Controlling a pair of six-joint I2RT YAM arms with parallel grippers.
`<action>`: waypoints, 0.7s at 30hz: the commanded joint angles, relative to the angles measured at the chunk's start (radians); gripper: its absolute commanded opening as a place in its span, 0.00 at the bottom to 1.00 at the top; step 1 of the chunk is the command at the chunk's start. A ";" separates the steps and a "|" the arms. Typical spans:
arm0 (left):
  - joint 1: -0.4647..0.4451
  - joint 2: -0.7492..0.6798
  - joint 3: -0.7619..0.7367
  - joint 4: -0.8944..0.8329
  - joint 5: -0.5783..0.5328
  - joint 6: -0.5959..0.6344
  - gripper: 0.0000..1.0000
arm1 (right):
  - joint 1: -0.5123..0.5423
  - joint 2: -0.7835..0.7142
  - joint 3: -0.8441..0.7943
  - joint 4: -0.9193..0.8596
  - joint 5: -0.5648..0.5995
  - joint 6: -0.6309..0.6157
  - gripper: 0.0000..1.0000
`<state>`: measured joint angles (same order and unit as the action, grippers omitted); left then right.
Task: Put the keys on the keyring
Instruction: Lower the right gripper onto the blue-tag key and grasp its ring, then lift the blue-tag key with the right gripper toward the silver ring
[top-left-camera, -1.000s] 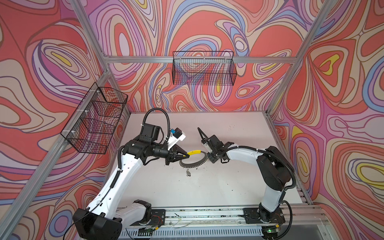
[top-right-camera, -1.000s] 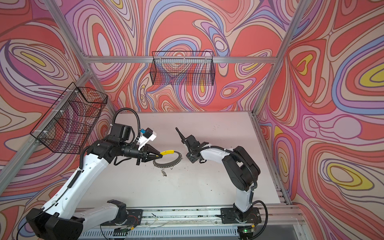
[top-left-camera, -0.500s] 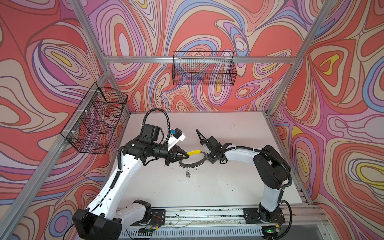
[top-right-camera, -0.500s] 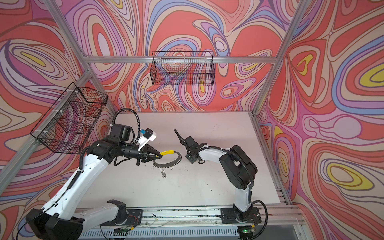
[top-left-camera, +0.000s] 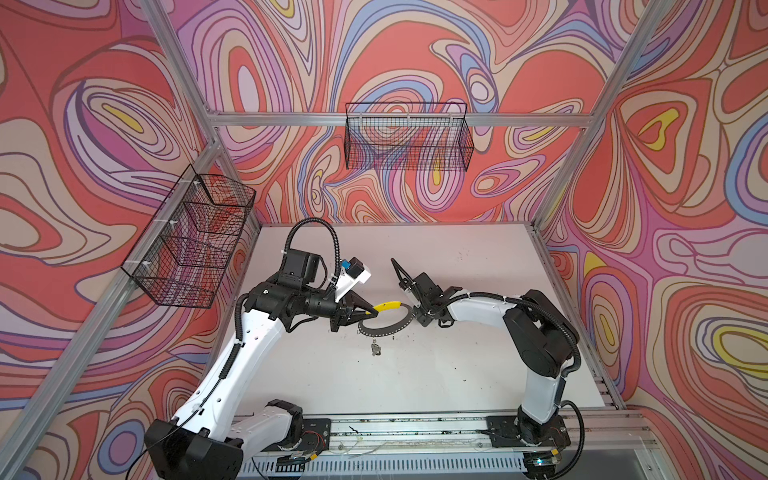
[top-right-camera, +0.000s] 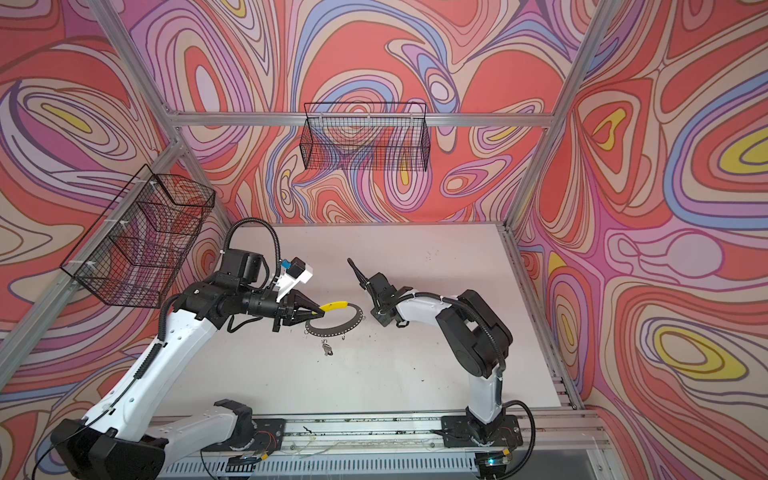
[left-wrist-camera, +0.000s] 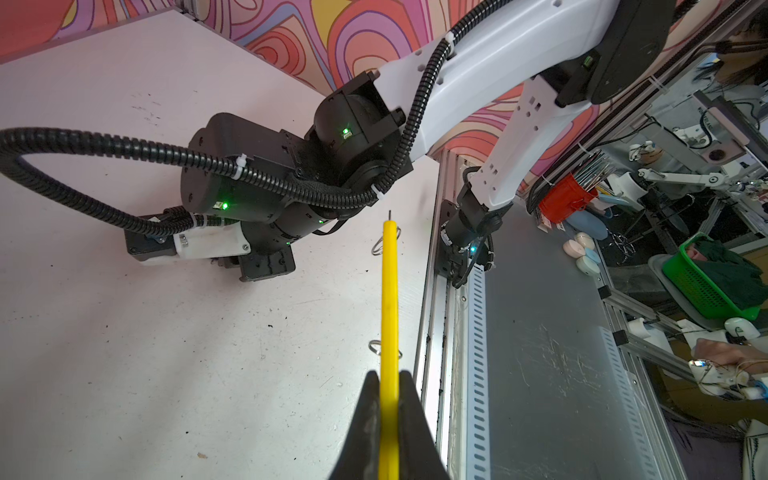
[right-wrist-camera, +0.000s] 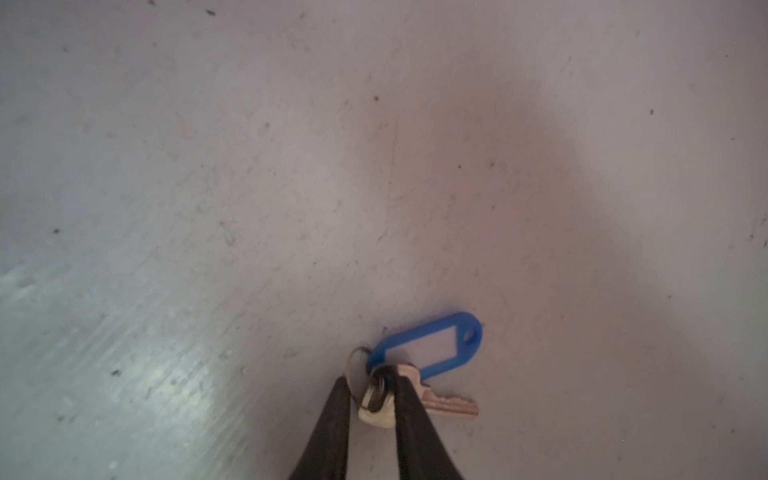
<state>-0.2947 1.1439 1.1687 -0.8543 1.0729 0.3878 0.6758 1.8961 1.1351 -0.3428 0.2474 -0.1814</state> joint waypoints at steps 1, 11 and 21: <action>-0.001 -0.021 -0.012 0.021 0.006 -0.001 0.00 | 0.005 0.028 0.015 0.021 0.016 -0.016 0.12; -0.001 -0.033 -0.014 0.023 -0.007 -0.022 0.00 | 0.002 0.014 0.026 0.017 -0.048 -0.005 0.00; -0.001 -0.051 -0.019 0.026 -0.025 -0.034 0.00 | -0.042 -0.036 0.056 -0.114 -0.203 0.050 0.00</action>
<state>-0.2947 1.1164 1.1557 -0.8433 1.0420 0.3538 0.6449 1.9003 1.1706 -0.3878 0.1043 -0.1509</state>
